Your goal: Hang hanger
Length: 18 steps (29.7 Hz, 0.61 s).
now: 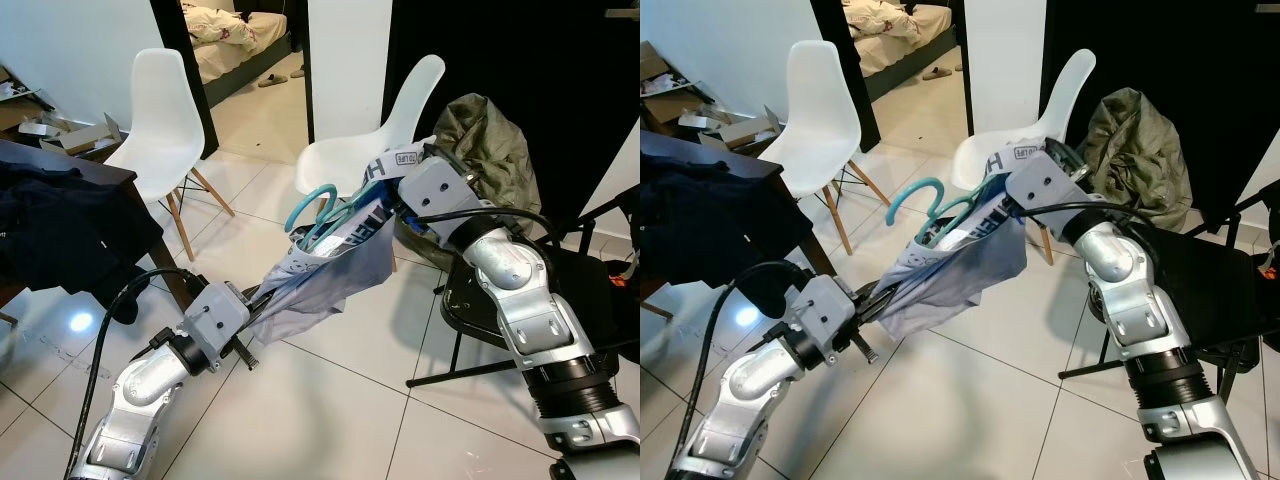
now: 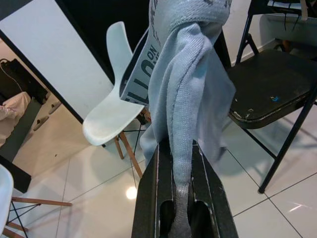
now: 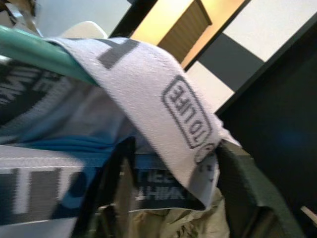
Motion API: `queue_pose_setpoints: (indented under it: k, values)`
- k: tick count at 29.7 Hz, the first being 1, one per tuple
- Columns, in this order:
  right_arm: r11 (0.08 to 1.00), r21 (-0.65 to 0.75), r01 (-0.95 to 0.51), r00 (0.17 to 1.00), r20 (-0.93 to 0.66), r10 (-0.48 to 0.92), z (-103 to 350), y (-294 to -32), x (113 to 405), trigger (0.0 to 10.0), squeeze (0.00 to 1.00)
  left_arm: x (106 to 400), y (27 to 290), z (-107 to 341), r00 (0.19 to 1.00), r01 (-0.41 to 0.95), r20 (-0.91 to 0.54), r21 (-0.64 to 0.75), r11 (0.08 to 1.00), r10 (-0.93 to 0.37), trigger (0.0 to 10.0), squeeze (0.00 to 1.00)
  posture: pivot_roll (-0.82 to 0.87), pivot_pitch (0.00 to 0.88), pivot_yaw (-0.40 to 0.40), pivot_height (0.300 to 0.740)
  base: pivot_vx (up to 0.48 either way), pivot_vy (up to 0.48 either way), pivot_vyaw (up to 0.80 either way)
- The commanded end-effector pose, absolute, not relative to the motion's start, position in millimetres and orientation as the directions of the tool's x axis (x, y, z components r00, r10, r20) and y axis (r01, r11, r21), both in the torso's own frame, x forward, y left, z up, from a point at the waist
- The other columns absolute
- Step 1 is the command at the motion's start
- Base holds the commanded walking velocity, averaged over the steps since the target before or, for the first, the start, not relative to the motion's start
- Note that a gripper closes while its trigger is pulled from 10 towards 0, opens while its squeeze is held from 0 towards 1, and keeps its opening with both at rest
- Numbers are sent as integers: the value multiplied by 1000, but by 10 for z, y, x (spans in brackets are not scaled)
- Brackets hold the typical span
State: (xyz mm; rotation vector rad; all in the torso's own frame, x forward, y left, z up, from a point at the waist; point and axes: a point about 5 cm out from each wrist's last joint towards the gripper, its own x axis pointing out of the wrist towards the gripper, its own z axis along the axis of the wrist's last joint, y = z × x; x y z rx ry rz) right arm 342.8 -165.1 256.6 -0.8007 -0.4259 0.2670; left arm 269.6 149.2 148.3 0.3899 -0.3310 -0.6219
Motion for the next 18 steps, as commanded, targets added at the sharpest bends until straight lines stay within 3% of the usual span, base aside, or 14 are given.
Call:
queue_pose_setpoints:
  k: [1,18]
  values:
    - [655,-752,-76,872,268,410,2569,-1598,3438,0,0,2674,1471,1499,755,506,192,438,743,-628,10000,0,14,99,61,740,0,0,0]
    - [679,-724,-124,876,241,417,2522,-1645,3440,0,0,2654,1525,1427,755,527,144,447,723,-640,10000,0,10,100,64,740,0,0,0]
